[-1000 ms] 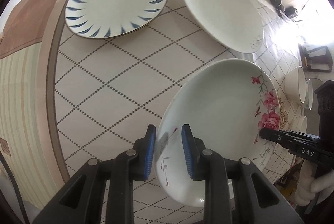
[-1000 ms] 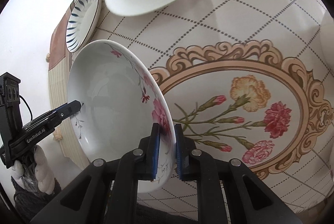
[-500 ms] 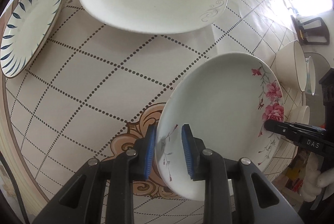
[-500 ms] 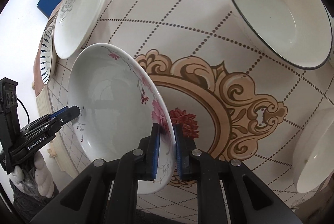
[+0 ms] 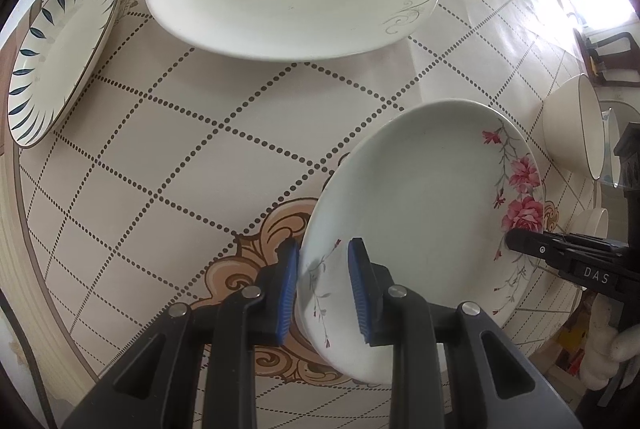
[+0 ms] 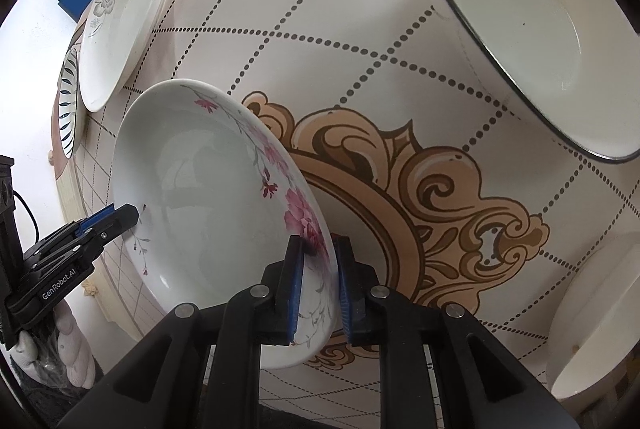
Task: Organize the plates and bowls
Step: 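Carry the pink-flowered plate with both grippers toward the grey-flowered plate, then lower the pink-flowered plate and open both grippers, then close both grippers on the rim of the grey-flowered plate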
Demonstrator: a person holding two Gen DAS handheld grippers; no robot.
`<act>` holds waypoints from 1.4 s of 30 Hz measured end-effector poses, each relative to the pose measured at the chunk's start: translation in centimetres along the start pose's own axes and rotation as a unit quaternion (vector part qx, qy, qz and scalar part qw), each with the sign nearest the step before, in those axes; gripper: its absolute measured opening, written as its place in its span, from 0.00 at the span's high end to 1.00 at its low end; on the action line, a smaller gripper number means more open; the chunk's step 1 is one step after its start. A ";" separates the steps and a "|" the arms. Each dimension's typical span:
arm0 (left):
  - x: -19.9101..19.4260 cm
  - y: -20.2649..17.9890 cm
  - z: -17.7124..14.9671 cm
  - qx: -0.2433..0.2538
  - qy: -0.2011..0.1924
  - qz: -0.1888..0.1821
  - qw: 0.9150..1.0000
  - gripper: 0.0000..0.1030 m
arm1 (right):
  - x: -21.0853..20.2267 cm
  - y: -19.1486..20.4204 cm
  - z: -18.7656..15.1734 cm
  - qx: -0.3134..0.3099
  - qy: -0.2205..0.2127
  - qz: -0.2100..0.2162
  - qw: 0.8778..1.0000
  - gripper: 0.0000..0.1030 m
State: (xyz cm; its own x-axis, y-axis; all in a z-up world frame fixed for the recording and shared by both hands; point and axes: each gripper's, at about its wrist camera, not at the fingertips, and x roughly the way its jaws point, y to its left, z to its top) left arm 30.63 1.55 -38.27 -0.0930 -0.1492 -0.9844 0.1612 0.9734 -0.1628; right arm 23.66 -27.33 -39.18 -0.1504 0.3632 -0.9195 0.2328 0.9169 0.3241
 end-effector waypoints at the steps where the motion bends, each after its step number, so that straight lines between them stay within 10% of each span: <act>1: 0.0 -0.2 0.0 -0.003 0.000 0.001 1.000 0.78 | 0.0 0.0 0.0 -0.002 0.001 -0.002 1.000 0.83; 12: -3.6 1.0 -2.0 -0.069 -0.035 0.005 0.997 0.77 | 0.2 4.0 0.5 -0.025 0.007 -0.021 0.999 0.80; 25: -9.3 6.4 1.5 -0.172 -0.091 -0.058 0.979 0.67 | -7.3 11.4 2.4 -0.086 -0.119 0.058 0.987 0.15; 42: -4.5 11.0 10.2 -0.256 -0.084 -0.055 0.962 0.67 | -5.1 17.4 19.4 -0.139 -0.079 0.026 0.987 0.14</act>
State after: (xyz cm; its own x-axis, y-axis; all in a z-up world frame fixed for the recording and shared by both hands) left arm 42.87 11.14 -36.31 0.0844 -0.2408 -0.9669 -0.3486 0.9019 -0.2551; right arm 47.09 -16.41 -33.13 0.0113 0.4010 -0.9160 -0.0400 0.9155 0.4003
